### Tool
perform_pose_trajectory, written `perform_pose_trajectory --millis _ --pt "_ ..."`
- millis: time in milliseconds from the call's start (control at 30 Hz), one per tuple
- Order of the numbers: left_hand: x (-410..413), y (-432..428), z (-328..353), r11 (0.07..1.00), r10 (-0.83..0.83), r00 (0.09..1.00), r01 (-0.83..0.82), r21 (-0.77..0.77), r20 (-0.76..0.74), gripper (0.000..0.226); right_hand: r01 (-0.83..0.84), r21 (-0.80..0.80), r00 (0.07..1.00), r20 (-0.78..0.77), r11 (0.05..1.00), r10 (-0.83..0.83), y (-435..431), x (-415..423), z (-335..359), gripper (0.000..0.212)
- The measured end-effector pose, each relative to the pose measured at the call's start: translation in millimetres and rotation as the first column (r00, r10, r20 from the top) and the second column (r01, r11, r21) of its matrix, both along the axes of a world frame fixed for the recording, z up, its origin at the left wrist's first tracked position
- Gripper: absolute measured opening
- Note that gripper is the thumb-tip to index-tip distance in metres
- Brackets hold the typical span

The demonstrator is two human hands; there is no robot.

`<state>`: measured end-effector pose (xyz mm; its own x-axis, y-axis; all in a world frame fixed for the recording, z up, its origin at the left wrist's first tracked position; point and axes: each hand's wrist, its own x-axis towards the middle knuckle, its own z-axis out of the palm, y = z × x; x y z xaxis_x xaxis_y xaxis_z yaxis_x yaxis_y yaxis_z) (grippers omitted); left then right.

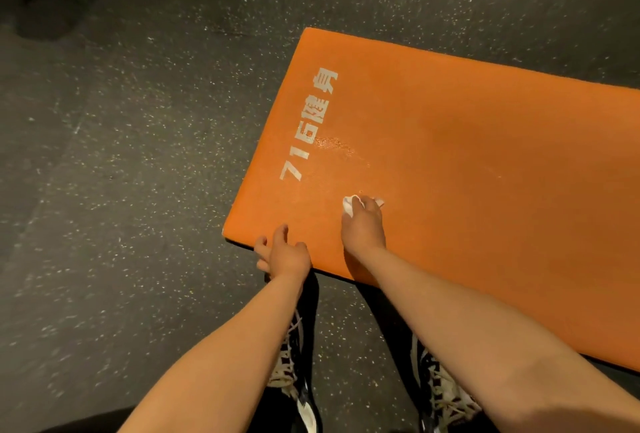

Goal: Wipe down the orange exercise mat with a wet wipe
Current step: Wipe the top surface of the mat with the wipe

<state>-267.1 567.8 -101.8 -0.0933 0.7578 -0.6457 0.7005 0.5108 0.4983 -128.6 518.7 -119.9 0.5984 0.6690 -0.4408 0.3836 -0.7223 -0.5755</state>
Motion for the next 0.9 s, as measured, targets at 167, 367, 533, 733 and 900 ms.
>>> perform_pose_trajectory --millis 167,367,533,733,900 --pt "-5.8 -6.0 -3.0 0.998 0.058 0.997 -0.059 0.028 0.047 0.058 -0.402 -0.018 0.915 -0.049 0.916 0.4 11.0 -41.0 -5.1 0.055" --pt "-16.7 3.5 -1.0 0.984 0.175 0.972 -0.17 -0.043 0.155 0.067 -0.558 -0.148 0.804 0.147 0.816 0.576 3.9 -36.9 -12.4 0.074" --pt "-23.7 3.6 0.4 0.984 0.174 0.965 -0.162 -0.077 0.196 0.07 -0.338 -0.192 0.92 0.141 0.921 0.367 -0.7 -44.3 -5.6 0.067" --pt "-30.7 4.0 0.4 0.972 0.234 0.922 -0.225 -0.062 0.308 0.06 -0.638 -0.076 0.769 -0.007 0.766 0.639 -4.4 -58.4 2.0 0.056" --pt "-32.4 2.2 6.7 0.977 0.212 0.916 -0.204 -0.058 0.34 0.064 -0.479 -0.156 0.869 0.053 0.864 0.492 -4.7 -47.2 14.7 0.056"
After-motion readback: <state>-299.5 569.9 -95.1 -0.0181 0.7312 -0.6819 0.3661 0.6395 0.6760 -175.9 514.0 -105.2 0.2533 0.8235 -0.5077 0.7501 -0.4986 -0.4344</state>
